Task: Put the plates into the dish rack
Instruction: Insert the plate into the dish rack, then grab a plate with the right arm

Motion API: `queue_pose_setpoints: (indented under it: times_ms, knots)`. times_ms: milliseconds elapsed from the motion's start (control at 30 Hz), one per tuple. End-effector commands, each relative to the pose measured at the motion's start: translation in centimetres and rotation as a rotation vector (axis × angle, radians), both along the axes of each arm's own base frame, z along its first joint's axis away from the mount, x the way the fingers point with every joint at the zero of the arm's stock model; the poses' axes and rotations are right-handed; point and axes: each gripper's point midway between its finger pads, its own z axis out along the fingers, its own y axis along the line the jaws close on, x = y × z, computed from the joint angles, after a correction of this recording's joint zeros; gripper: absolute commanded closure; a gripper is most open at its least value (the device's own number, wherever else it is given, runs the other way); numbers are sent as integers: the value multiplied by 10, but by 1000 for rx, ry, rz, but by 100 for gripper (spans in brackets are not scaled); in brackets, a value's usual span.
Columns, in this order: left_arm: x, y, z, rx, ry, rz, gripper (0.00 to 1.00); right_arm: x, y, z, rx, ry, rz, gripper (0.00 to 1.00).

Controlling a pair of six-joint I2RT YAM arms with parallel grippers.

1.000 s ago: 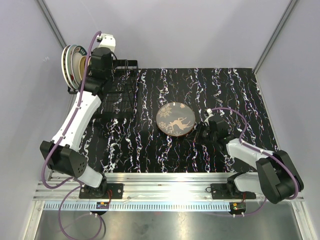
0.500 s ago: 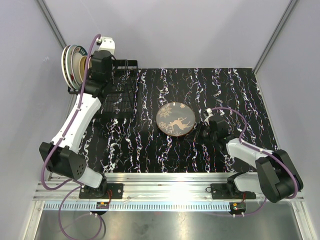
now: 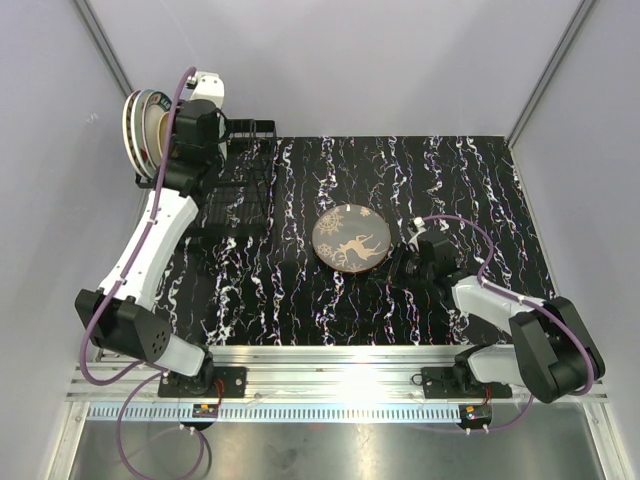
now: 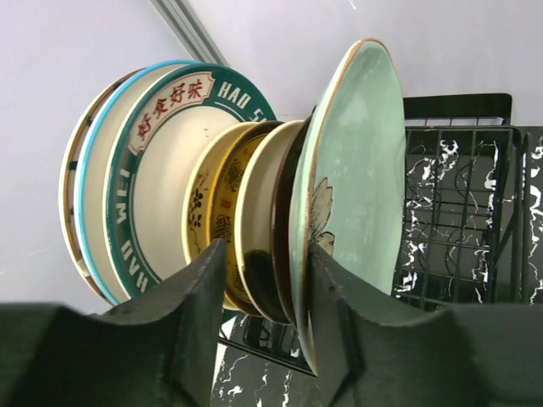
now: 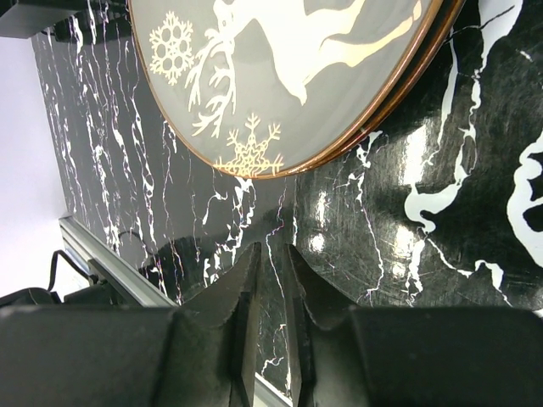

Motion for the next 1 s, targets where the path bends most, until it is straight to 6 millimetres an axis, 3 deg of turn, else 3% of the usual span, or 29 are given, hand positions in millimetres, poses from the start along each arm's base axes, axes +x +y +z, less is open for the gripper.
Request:
queue_pose_setpoints:
  times_ms: [0,167,300,400,467,500,533,633,667,700,733,800,833,900,933,967]
  knots:
    - [-18,19,61,-27,-161,67,54,8,4,13,35,-47,9,76]
    - [-30,11,90,-88,-209,5,39,9,4,22,41,-63,12,71]
    - [-55,7,121,-167,-301,-51,21,9,-1,25,17,-79,3,64]
    - [-76,3,135,-226,-357,-104,14,8,-7,26,-9,-81,-6,61]
    - [-81,-6,128,-263,-355,-160,9,7,-13,28,-26,-85,-26,60]
    - [-93,-8,133,-301,-384,-181,7,7,-16,29,-37,-94,-32,59]
    - [-92,-11,115,-319,-352,-194,5,9,-21,30,-59,-98,-54,59]
    - [-109,-25,100,-419,-362,-270,1,9,-36,31,-121,-79,-105,53]
    - [-108,-29,77,-430,-329,-278,1,12,-38,35,-128,-85,-118,51]
    - [-120,-29,77,-446,-350,-301,1,14,-43,36,-139,-84,-139,49]
    - [-119,-30,51,-436,-308,-299,1,14,-52,34,-174,-74,-177,48]
    - [-135,-17,47,-411,-344,-260,1,19,-61,39,-209,-79,-232,48]
    - [-136,-12,26,-408,-315,-224,1,21,-68,40,-228,-85,-264,48]
    - [-150,0,17,-440,-348,-162,1,25,-71,43,-228,-94,-295,48]
    - [-150,0,-7,-446,-315,-152,1,26,-71,43,-221,-92,-301,48]
    - [-152,-2,-12,-467,-330,-165,1,30,-70,45,-213,-98,-309,48]
